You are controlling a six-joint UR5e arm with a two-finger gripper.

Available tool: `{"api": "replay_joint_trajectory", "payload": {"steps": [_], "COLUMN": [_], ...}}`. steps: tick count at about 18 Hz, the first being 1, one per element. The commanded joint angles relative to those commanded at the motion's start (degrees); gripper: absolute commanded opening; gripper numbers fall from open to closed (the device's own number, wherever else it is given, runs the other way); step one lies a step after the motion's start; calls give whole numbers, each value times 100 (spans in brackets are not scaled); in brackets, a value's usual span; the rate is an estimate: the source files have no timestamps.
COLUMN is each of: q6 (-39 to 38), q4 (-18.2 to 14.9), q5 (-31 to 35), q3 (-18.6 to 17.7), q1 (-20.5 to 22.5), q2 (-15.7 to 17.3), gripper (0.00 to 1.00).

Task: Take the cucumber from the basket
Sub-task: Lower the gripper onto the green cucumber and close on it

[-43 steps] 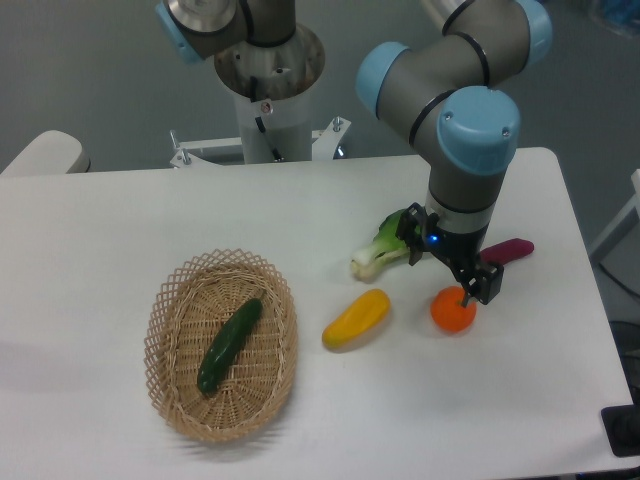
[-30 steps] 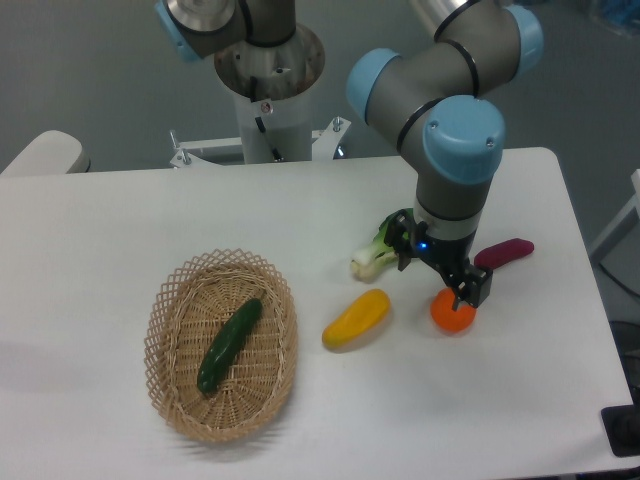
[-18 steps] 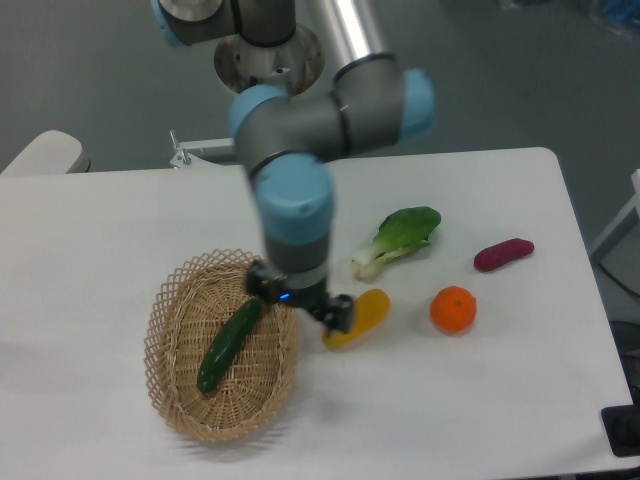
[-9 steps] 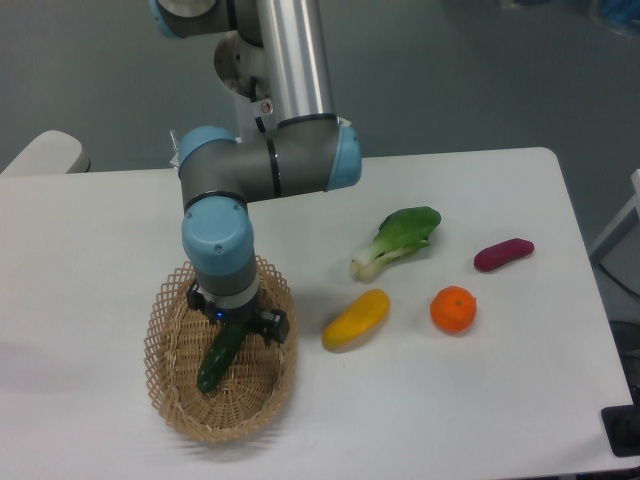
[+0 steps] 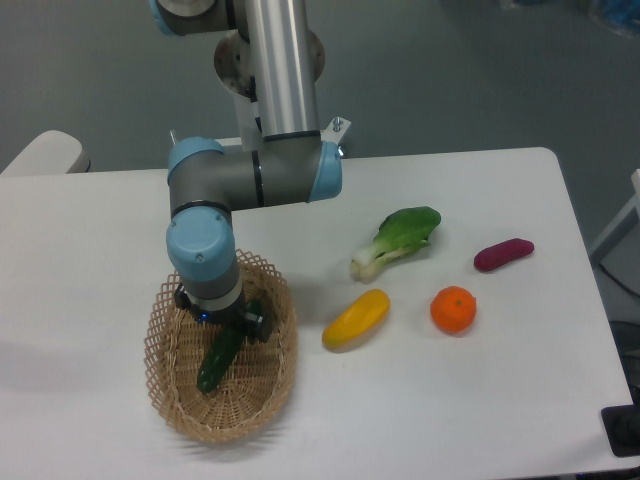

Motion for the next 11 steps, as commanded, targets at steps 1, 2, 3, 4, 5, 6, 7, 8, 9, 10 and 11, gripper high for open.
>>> {"api": "replay_joint_trajectory", "payload": {"steps": [1,2,3,4,5,6,7,8,9,10,11], "q6": [0,0,0,0,9,17,26,35,35,61,62], "q4": [9,18,27,27,27,27,27,27,27,27,27], "q5": [0,0,0,9,9,0,0,0,0,0,0], "q3": [17,44,53,53,61,79,97,105,114,132,149], "q1": [0,0,0,9,9,9,9,9,9,9,9], "q2": [-9,-18,-18,-26,-18,-18,-18,-18,-18,-9,-9], "gripper": [86,69,54,45,38,35,30,26,25,24,24]}}
